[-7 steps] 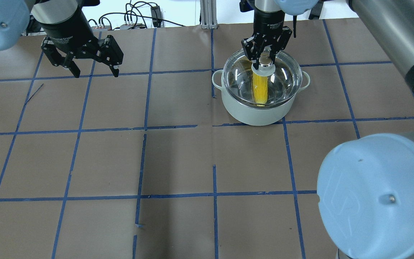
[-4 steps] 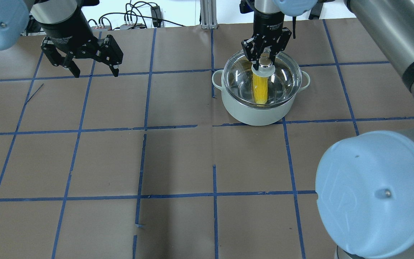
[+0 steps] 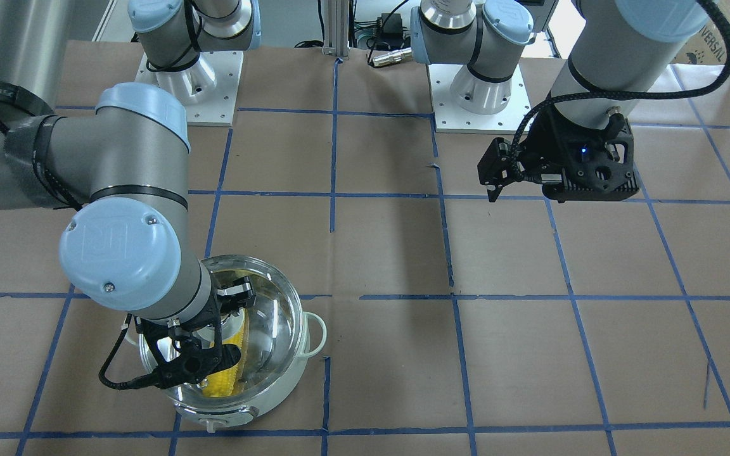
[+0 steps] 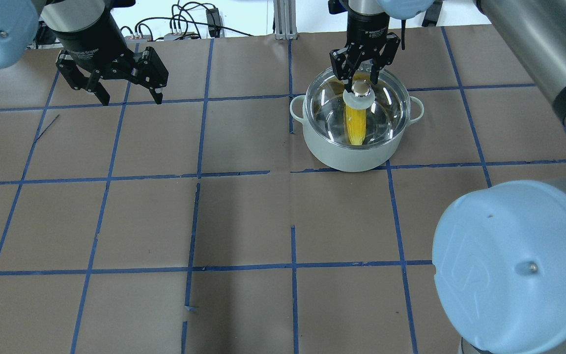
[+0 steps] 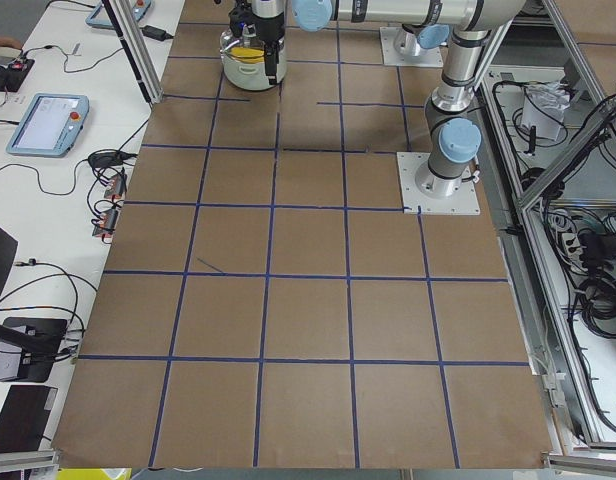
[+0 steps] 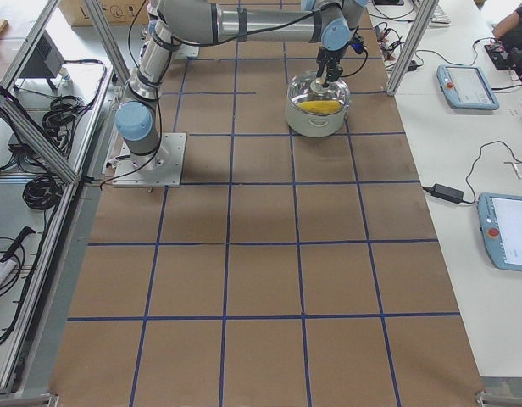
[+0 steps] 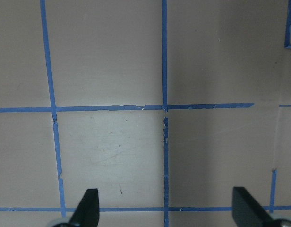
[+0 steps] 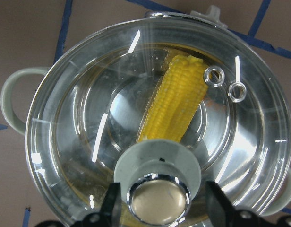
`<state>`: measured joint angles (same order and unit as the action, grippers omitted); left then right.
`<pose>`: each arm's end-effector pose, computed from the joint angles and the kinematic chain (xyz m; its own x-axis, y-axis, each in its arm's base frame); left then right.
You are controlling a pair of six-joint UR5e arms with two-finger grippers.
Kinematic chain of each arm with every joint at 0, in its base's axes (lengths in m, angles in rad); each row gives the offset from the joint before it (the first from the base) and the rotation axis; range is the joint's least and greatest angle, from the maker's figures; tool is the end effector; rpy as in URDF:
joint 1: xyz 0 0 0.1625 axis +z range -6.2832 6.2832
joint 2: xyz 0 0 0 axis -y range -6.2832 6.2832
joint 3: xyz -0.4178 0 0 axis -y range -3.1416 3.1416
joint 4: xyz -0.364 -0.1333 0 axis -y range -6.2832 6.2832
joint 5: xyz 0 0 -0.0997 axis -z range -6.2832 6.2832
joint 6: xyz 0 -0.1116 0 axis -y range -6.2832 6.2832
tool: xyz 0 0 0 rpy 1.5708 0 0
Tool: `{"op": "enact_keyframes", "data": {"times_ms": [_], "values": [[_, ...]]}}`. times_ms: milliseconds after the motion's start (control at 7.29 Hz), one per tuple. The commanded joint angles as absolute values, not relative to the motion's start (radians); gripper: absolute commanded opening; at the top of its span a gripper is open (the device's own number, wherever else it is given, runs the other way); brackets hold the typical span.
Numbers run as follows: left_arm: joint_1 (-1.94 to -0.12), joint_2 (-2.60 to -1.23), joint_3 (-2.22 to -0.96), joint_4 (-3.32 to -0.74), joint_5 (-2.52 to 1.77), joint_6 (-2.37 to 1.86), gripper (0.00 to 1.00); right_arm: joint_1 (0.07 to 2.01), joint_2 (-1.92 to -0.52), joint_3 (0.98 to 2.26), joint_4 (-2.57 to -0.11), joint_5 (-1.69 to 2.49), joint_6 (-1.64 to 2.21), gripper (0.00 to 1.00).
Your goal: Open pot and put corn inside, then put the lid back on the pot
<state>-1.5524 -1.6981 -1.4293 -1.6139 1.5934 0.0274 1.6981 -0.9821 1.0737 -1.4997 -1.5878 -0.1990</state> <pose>-0.1213 -0.5158 0.4677 -0.9997 0.0096 -0.0218 0.0090 0.9995 0.0295 0.2160 -0.6526 0.3504 -0.9471 -0.3206 -0.0156 -0.3188 0.9339 0.1621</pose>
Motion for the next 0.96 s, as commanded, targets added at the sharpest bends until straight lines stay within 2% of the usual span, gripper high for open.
{"op": "enact_keyframes", "data": {"times_ms": [0,274,823], "values": [[-1.552,-1.698,-1.43,-1.614,1.592,0.028,1.0,1.698,-0.983,1.078,-1.512,-1.588,-0.198,0.82],[-1.552,-1.698,-1.43,-1.614,1.592,0.028,1.0,1.698,-1.003,1.075,-1.513,-1.589,-0.201,0.82],[-1.555,-1.698,-1.43,-1.615,1.592,0.025,1.0,1.631,-1.218,1.11,-1.39,-1.601,-0.248,0.82]]}}
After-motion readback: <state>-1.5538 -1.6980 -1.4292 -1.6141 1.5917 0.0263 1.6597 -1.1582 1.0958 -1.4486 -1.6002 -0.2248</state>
